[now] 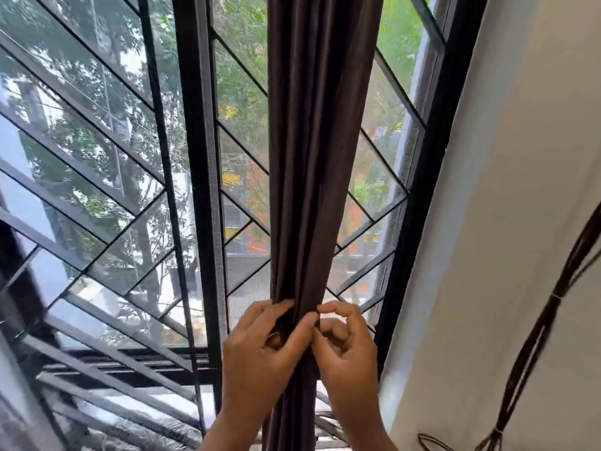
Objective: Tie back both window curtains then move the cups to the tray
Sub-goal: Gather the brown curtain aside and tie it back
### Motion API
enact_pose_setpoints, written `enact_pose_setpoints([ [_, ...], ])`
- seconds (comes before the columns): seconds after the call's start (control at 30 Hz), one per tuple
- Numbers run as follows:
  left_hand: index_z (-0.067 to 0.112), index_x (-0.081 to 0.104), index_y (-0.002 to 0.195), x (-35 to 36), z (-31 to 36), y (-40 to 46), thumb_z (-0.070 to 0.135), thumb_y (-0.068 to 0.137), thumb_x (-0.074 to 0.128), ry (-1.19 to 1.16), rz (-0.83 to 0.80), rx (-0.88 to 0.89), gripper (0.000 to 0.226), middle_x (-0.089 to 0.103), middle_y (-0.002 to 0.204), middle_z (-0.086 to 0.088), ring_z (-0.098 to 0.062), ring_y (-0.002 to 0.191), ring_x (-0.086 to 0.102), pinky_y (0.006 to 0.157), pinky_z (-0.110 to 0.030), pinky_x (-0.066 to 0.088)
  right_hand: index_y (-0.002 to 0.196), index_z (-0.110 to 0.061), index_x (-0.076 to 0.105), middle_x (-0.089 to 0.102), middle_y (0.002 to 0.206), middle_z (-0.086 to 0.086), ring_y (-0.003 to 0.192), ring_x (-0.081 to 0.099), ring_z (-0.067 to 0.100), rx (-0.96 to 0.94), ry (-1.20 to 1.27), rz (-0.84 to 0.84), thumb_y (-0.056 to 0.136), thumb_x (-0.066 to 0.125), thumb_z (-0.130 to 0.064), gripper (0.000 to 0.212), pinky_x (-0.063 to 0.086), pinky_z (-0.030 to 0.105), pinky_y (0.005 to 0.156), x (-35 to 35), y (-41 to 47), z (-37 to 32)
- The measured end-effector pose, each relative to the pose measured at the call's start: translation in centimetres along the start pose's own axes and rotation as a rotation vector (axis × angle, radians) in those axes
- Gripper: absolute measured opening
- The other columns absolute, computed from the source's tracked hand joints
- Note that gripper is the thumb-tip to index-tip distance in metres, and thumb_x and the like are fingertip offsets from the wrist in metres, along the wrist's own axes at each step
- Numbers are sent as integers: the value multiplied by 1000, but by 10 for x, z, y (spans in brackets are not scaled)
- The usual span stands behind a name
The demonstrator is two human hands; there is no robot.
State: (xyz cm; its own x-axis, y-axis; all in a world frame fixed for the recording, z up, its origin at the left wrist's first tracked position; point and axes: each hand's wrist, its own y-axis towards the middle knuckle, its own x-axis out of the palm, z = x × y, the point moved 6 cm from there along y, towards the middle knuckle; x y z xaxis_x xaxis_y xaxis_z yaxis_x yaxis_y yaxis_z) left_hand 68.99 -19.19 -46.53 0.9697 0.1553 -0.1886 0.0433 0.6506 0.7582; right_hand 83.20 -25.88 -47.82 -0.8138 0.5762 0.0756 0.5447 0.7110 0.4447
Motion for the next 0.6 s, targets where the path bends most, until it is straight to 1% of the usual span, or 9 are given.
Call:
enact_pose_setpoints([
  [0.1,19,81,93,1,-5,-1,28,81,94,56,43,20,20,72,90,16,3,81,71,72,-14,58,88,-30,69,77,74,6,65,74,19,1,-114,72,88,81,2,35,64,37,66,-13,5,3],
  [0.2,27,71,84,-3,-8,-5,24,80,94,-28,80,-63,24,72,78,23,5,73,72,66,-5,50,82,-33,72,75,69,-6,56,69,9,-28,-296,410,84,83,-1,34,66,41,62,-49,9,1],
  [0.23,30,68,82,-5,-9,-7,22,79,94,-40,87,-72,27,71,77,24,8,73,72,67,-1,47,85,-36,70,74,71,-9,57,68,6,-61,-370,534,85,82,-4,35,64,34,67,-62,9,-3],
  [0.3,35,67,85,-8,-12,-9,19,81,93,-29,81,-88,31,71,80,26,10,72,71,67,0,46,101,-44,64,75,80,-13,66,70,3,-134,-449,682,89,81,-7,42,53,8,74,-76,5,-9],
  [0.37,48,61,94,-5,-14,-9,22,81,93,-24,53,-149,43,70,94,31,7,71,72,65,-4,49,115,-47,61,77,96,-11,78,74,9,-230,-464,632,92,78,-11,46,48,3,79,-58,-6,-10],
  [0.43,65,52,107,2,-11,-11,23,80,94,-102,24,-193,66,70,99,34,5,71,75,65,-2,49,125,-43,64,77,100,-15,86,74,5,-312,-501,426,87,79,-17,48,52,10,82,-20,-21,-2],
  [0.47,66,50,116,6,-9,-13,21,80,94,-161,12,-209,72,72,97,30,3,72,76,65,-2,50,127,-38,68,76,98,-17,88,74,0,-315,-498,342,83,81,-16,51,54,12,84,-4,-28,4],
  [0.53,52,56,122,10,-8,-16,20,82,93,-212,2,-243,63,75,90,24,3,71,77,64,-6,53,117,-34,75,78,90,-18,86,75,-2,-225,-419,278,79,86,-9,47,57,16,81,7,-28,14],
  [0.6,39,67,104,8,-9,-18,25,84,92,-132,19,-222,35,76,84,24,4,70,76,63,-16,57,95,-32,77,77,82,-12,76,75,1,-120,-330,260,77,87,-2,36,60,24,72,2,-18,24],
])
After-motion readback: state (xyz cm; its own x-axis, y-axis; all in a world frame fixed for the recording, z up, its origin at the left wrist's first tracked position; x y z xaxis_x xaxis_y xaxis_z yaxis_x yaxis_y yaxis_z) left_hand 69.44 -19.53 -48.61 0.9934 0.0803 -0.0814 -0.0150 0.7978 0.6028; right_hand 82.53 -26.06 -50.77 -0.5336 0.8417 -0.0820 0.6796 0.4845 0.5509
